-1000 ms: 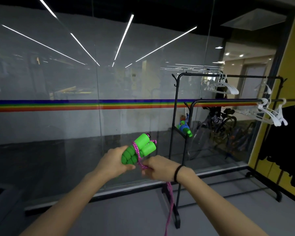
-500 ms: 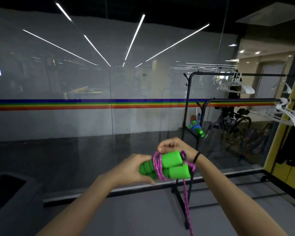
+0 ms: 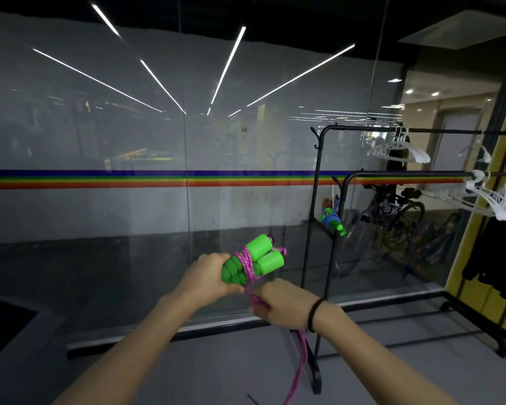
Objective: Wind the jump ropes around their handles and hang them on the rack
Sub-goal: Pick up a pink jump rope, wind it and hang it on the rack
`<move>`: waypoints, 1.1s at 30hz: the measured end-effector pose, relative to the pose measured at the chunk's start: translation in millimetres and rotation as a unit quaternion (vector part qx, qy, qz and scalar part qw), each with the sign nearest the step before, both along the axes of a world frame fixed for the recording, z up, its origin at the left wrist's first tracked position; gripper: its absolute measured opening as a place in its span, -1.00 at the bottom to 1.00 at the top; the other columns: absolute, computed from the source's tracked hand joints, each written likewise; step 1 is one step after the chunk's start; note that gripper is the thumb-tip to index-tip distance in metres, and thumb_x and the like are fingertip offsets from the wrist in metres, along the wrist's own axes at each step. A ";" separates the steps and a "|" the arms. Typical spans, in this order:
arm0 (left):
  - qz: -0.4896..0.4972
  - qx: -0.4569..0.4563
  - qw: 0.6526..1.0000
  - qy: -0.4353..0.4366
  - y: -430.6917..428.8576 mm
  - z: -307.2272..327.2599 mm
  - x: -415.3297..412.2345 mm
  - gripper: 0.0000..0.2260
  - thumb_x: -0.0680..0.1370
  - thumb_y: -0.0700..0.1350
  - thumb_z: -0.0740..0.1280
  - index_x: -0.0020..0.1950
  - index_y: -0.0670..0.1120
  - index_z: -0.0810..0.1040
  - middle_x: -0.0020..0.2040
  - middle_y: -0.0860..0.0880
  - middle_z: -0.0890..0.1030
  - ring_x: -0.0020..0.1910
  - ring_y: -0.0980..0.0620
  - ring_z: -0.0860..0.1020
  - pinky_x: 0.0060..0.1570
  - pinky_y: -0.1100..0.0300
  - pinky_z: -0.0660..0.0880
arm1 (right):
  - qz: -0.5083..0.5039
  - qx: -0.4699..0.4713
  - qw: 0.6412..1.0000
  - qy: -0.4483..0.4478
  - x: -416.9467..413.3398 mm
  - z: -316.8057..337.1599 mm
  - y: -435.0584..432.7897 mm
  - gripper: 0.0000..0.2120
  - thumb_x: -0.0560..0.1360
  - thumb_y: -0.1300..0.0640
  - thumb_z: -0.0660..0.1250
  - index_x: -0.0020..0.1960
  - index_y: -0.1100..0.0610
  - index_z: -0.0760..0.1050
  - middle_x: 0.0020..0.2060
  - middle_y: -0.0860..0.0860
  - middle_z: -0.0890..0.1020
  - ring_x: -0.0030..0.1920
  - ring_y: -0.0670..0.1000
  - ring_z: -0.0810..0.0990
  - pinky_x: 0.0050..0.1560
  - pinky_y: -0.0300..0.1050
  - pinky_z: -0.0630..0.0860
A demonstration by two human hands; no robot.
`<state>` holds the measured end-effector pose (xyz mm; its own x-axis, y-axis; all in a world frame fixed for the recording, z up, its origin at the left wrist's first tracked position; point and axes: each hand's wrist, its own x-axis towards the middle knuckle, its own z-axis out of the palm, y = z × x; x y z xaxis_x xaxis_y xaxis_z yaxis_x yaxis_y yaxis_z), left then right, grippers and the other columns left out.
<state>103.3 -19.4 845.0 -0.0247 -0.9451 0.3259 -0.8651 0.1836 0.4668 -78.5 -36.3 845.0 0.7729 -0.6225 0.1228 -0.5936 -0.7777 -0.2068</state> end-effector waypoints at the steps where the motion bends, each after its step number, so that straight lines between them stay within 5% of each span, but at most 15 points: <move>1: -0.002 0.018 0.999 -0.047 1.8 1.8 -0.3 -0.71 0.24 0.05 0.54 -0.18 0.04 0.49 -0.18 0.01 0.63 -0.15 -0.02 0.60 -0.16 0.13 0.49 | 0.021 -0.020 0.999 0.024 0.9 6.8 3.0 -0.81 0.53 0.10 0.20 -0.02 0.22 0.47 -0.01 0.25 0.59 0.01 0.22 0.55 -0.05 -0.05 0.43; 5: -0.025 0.071 0.978 -0.194 9.8 7.0 -5.1 -0.65 0.32 0.03 0.49 0.05 0.04 0.52 0.03 -0.01 0.61 0.06 -0.04 0.56 -0.11 0.16 0.39 | 0.053 -0.062 0.995 0.051 2.5 37.1 -0.8 -0.81 0.46 0.05 0.31 -0.05 0.14 0.59 -0.11 0.18 0.65 -0.08 0.14 0.59 -0.09 -0.09 0.47; 9: -0.097 0.102 0.957 -0.252 17.3 13.5 -8.7 -0.70 0.33 0.03 0.47 0.00 0.01 0.51 -0.06 -0.01 0.59 0.00 -0.02 0.54 -0.17 0.17 0.34 | 0.069 0.032 0.996 -0.041 -0.5 58.1 -20.3 -0.82 0.32 0.01 0.49 -0.18 0.11 0.63 -0.33 -0.01 0.63 -0.36 -0.17 0.49 -0.28 -0.34 0.37; 13: -0.152 0.092 0.971 -0.158 21.6 12.1 -4.9 -0.66 0.27 0.11 0.51 -0.12 -0.03 0.51 -0.24 0.03 0.56 -0.23 0.10 0.49 -0.21 0.11 0.43 | 0.097 0.210 0.956 -0.182 -3.6 48.1 -38.3 -0.91 0.31 0.15 0.50 -0.27 0.05 0.59 -0.41 -0.11 0.61 -0.38 -0.20 0.50 -0.26 -0.31 0.41; 17: -0.188 0.019 0.976 0.105 27.8 8.4 -5.5 -0.65 0.21 0.01 0.59 -0.07 -0.02 0.64 -0.17 0.00 0.69 -0.17 0.12 0.62 -0.09 0.18 0.53 | -0.003 0.392 0.834 -0.389 -12.3 10.3 -44.8 -0.68 0.06 0.14 0.50 -0.27 0.12 0.44 -0.60 -0.10 0.56 -0.56 -0.24 0.50 -0.38 -0.35 0.47; 19: -0.141 -0.018 0.970 0.197 27.2 10.5 -4.3 -0.64 0.19 -0.07 0.61 -0.05 -0.03 0.66 -0.14 0.02 0.71 -0.17 0.14 0.62 -0.06 0.22 0.53 | -0.042 0.359 0.854 -0.374 -12.8 -10.1 -42.6 -0.75 0.24 0.08 0.47 -0.32 0.10 0.38 -0.68 -0.13 0.43 -0.64 -0.22 0.35 -0.46 -0.38 0.33; 22: -0.045 -0.034 0.978 0.202 20.4 9.8 -0.3 -0.65 0.16 -0.02 0.62 -0.15 -0.10 0.65 -0.25 -0.08 0.68 -0.34 0.12 0.53 -0.24 0.19 0.48 | -0.012 0.328 0.885 -0.330 -7.7 -26.1 -33.9 -0.72 0.57 0.11 0.15 -0.30 0.13 0.42 -0.65 -0.13 0.30 -0.61 -0.21 0.18 -0.57 -0.40 0.16; 25: 0.032 -0.046 0.975 0.213 14.3 3.1 -5.5 -0.68 0.14 -0.02 0.63 -0.25 -0.12 0.63 -0.37 -0.03 0.61 -0.42 0.13 0.45 -0.36 0.25 0.40 | -0.041 0.234 0.925 -0.297 -3.2 -27.4 -24.4 -0.68 0.59 0.06 0.14 -0.33 0.02 0.44 -0.62 -0.14 0.39 -0.56 -0.20 0.30 -0.45 -0.35 0.23; 28: 0.077 -0.044 0.974 0.209 9.6 -4.1 -14.0 -0.69 0.13 0.00 0.62 -0.27 -0.07 0.62 -0.37 0.00 0.62 -0.42 0.11 0.48 -0.36 0.24 0.42 | -0.073 0.074 0.977 -0.187 -3.0 -24.4 -17.5 -0.72 0.57 0.01 0.16 -0.23 0.07 0.51 -0.36 -0.05 0.59 -0.31 -0.04 0.53 -0.23 -0.17 0.40; 30: 0.108 -0.031 0.974 0.197 5.7 -6.6 -15.1 -0.70 0.13 0.03 0.61 -0.28 -0.03 0.60 -0.37 0.02 0.61 -0.40 0.08 0.51 -0.33 0.21 0.43 | -0.083 0.008 0.988 -0.128 -3.9 -19.9 -14.3 -0.74 0.56 -0.01 0.16 -0.10 0.14 0.52 -0.16 0.20 0.63 -0.11 0.19 0.57 -0.15 -0.07 0.42; 33: 0.150 -0.018 0.981 0.120 4.5 -3.5 -14.4 -0.70 0.17 0.07 0.58 -0.21 0.03 0.59 -0.28 0.03 0.62 -0.23 0.00 0.59 -0.25 0.19 0.45 | -0.058 -0.046 0.994 -0.077 -8.6 -6.5 -4.8 -0.72 0.53 -0.06 0.21 -0.09 0.15 0.51 -0.12 0.22 0.61 -0.04 0.22 0.56 -0.16 -0.06 0.38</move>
